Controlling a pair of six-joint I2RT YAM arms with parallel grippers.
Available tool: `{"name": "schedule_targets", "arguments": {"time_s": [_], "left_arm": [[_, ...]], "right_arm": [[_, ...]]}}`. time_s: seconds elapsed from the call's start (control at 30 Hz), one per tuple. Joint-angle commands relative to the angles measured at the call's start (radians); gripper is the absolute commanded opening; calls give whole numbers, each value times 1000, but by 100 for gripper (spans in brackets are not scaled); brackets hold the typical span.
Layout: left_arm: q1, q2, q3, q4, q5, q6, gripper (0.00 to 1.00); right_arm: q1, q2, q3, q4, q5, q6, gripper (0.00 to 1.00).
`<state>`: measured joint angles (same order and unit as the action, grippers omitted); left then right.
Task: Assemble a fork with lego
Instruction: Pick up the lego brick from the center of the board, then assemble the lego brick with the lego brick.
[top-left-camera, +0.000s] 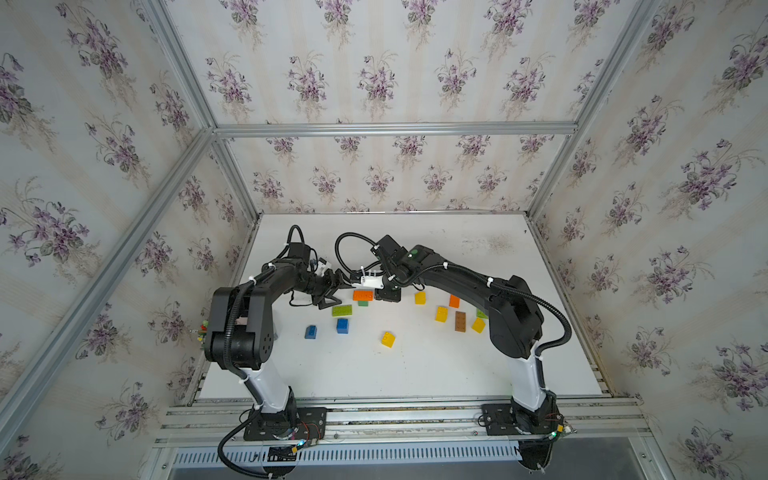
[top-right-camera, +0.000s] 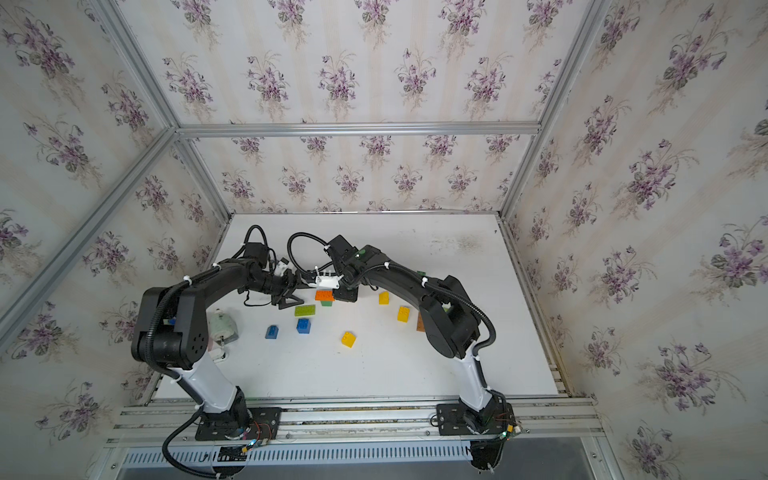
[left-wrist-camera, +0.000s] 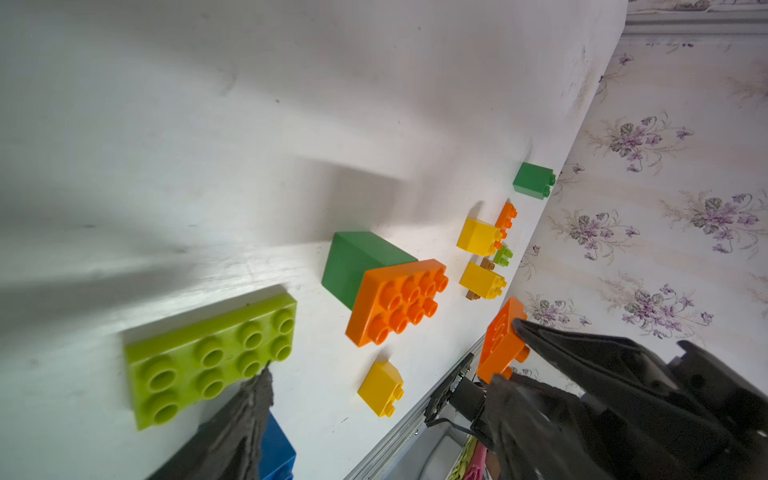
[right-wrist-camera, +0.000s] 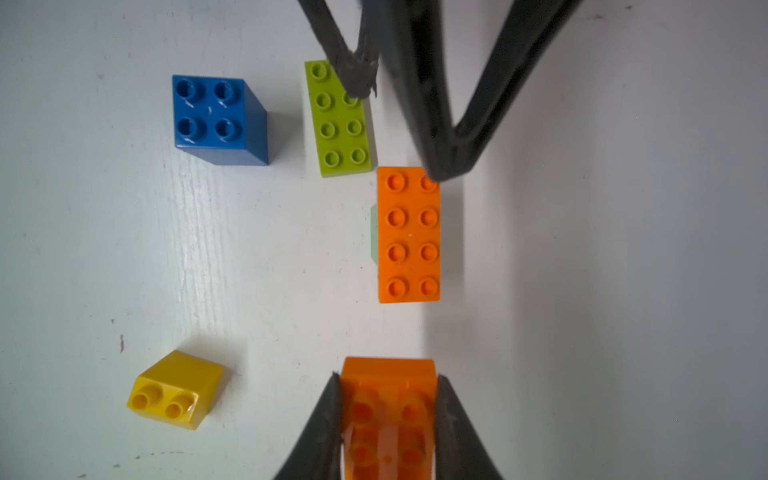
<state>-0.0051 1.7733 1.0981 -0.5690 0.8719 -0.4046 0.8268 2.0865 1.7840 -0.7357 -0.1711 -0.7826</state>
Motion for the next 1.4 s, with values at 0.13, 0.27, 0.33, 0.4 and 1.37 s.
{"name": "schedule_targets", "arguments": {"time_s": [0.13, 0.27, 0.33, 0.4, 1.37], "left_arm": [[-13, 36, 5, 39, 50, 13, 71], [-18, 54, 1, 60, 69, 15, 67], [-24, 67, 7, 63, 78, 18, 65], [-29, 79, 15, 53, 78, 28, 63], [-35, 159, 8, 31, 32, 59, 42]], "right_arm": [[-15, 102, 163, -96, -97, -69, 27], [-15, 152, 239, -132, -131, -68, 27], [-15, 169, 257, -139, -137, -68, 27], [-15, 182, 271, -149, -142, -71, 27], [-2, 288, 357, -214, -60, -61, 27]]}}
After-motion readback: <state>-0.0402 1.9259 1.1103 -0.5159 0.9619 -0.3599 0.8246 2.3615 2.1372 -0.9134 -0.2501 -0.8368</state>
